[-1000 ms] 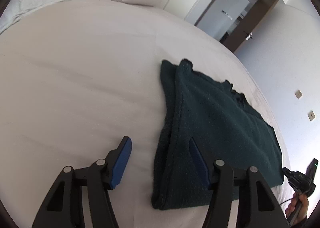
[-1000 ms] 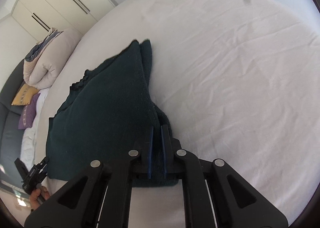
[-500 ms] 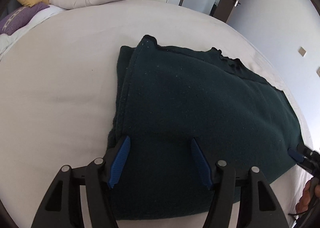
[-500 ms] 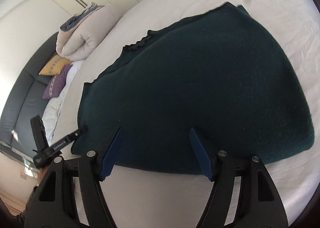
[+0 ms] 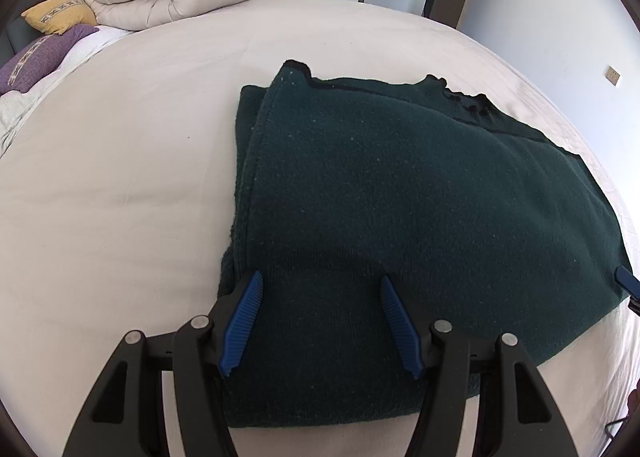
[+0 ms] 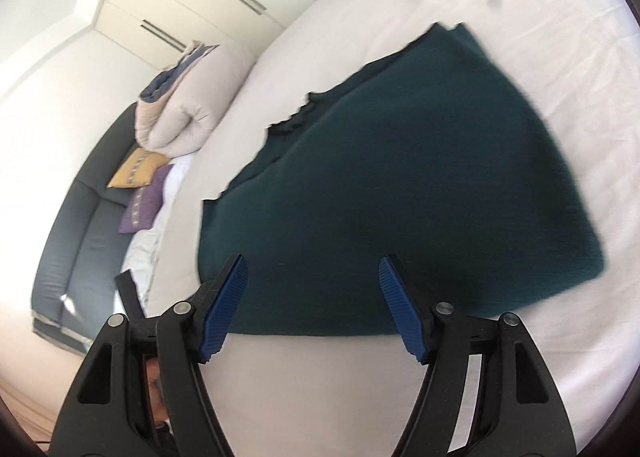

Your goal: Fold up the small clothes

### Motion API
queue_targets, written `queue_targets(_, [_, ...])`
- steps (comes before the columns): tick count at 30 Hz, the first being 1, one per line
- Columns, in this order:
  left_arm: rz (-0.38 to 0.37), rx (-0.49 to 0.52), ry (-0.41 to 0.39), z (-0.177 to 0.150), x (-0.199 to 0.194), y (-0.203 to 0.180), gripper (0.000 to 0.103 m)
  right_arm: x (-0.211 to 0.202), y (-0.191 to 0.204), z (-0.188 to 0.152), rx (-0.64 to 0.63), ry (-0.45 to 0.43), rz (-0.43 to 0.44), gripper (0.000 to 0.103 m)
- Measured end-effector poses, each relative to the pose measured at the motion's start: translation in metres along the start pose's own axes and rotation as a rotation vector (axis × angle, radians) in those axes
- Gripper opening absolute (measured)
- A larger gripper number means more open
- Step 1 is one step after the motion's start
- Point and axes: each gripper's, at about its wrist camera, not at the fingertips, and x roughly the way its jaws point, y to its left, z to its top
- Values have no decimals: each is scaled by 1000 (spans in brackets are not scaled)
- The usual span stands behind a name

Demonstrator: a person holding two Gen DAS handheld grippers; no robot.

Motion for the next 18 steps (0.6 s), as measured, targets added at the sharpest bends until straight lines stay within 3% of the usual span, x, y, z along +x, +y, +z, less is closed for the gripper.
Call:
queue_targets(5, [1,3,-5,0,0,0,64,32,-4,-3,19,77,-27,68])
queue_targets(7, [-2,5,-9,-2,-1,1,64,30,-11,-5,43,52,2,67])
queue_targets(12, [-24,1,-18,-5,-8,4,64,11,-24,-3,97,-16,-42,67])
queue_targets(15, [-36,-37,-26,-1,-26,17,53,-2,-24,2,110,-54,-29,68])
queue_targets(18, [-1,-26,-91,13,-44,18,53,-6,-17,7,88,-53,15,68])
